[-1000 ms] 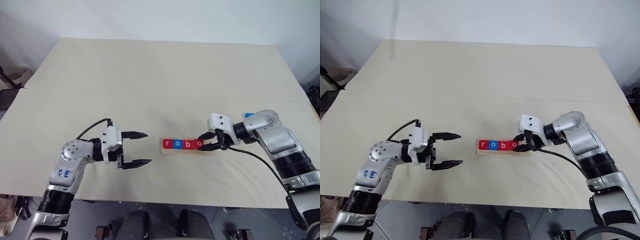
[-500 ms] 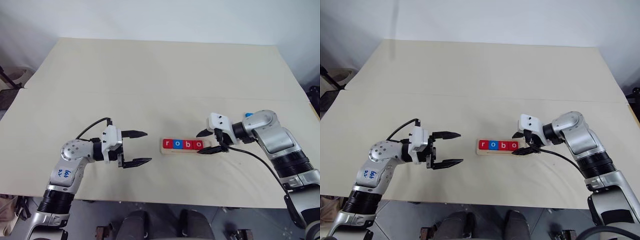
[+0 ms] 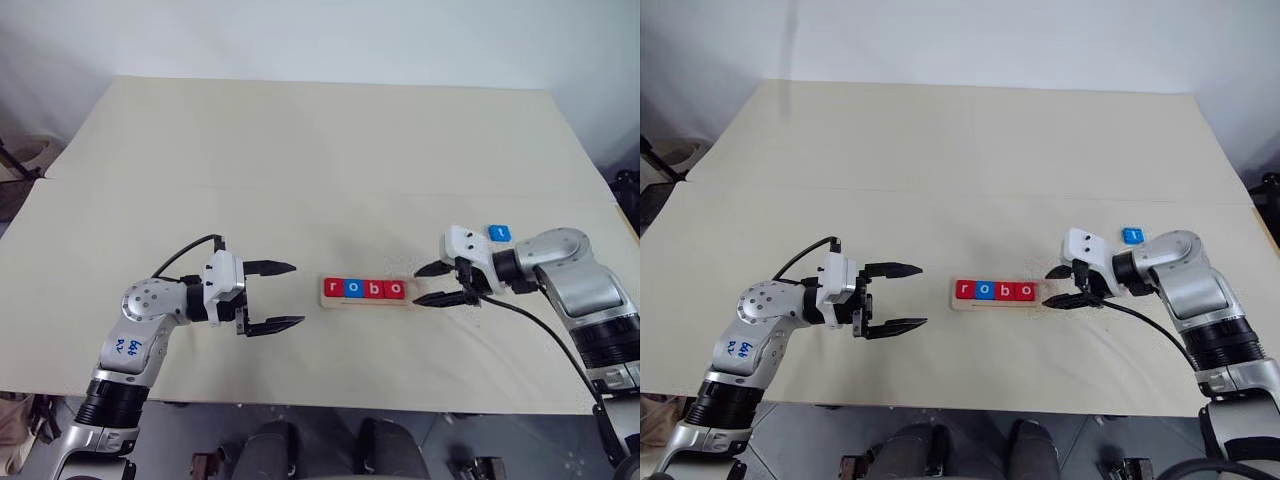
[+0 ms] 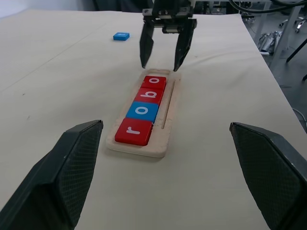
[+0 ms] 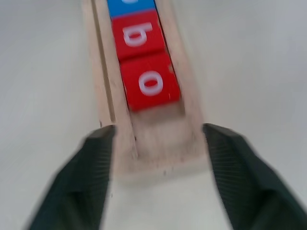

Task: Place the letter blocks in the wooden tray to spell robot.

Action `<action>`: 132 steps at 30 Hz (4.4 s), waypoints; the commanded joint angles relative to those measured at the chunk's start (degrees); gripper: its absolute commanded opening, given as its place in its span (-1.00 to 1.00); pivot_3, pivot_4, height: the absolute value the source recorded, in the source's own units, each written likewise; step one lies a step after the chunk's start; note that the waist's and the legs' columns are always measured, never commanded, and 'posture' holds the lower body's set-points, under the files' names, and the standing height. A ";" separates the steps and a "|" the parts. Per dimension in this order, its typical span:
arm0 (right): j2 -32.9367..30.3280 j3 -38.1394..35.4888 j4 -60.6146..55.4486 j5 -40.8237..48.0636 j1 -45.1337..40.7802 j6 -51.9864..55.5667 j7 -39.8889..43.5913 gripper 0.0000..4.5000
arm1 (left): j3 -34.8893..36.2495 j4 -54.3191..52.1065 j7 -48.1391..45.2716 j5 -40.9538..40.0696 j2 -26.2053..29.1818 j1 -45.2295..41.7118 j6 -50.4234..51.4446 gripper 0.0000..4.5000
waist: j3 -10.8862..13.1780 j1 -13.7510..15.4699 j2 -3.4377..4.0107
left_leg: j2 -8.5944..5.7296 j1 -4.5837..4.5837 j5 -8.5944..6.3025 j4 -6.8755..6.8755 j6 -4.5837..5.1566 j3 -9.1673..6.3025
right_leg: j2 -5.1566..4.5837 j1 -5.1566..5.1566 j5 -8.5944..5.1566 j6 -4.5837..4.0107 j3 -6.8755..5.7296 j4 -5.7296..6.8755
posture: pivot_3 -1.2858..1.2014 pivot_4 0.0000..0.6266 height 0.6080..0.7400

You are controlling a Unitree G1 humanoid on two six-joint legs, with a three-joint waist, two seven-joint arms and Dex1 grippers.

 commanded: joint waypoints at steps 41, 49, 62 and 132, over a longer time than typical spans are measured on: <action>14.59 -50.03 -21.53 15.05 50.76 -9.85 -28.03 0.99 | -0.52 6.89 -3.26 -0.26 -2.03 -4.16 -2.96 1.00 | -0.01 1.43 0.03 | -0.08 0.16 0.00 -0.04 0.01 0.04 | -0.03 0.14 0.01 0.02 0.08 -0.02 | 0.03 -0.52 1.00; 12.77 -43.36 -20.44 14.81 43.11 -2.58 -34.74 0.99 | -0.43 8.60 -4.19 0.16 -2.45 -5.57 -3.96 1.00 | -0.05 0.24 0.11 | 0.05 0.26 -0.01 -0.11 0.00 0.08 | 0.02 0.13 0.00 0.00 0.18 0.03 | 0.03 -0.52 1.00; 7.61 -30.47 6.76 7.76 5.51 17.33 -49.98 0.99 | 0.44 6.50 -2.77 0.41 -2.17 -3.21 -4.83 1.00 | -0.01 0.25 0.21 | 0.10 0.07 0.03 -0.11 0.01 -0.05 | -0.01 0.02 0.00 0.00 0.01 0.05 | 0.03 -0.52 1.00; -9.04 -3.52 17.01 -1.66 1.37 -15.88 4.92 0.23 | -0.05 8.94 -6.58 0.27 -2.49 -4.40 -8.64 1.00 | 0.05 0.13 0.14 | -0.02 0.04 0.00 0.01 0.06 -0.01 | -0.04 0.11 0.03 0.06 -0.01 -0.09 | 0.03 -0.52 1.00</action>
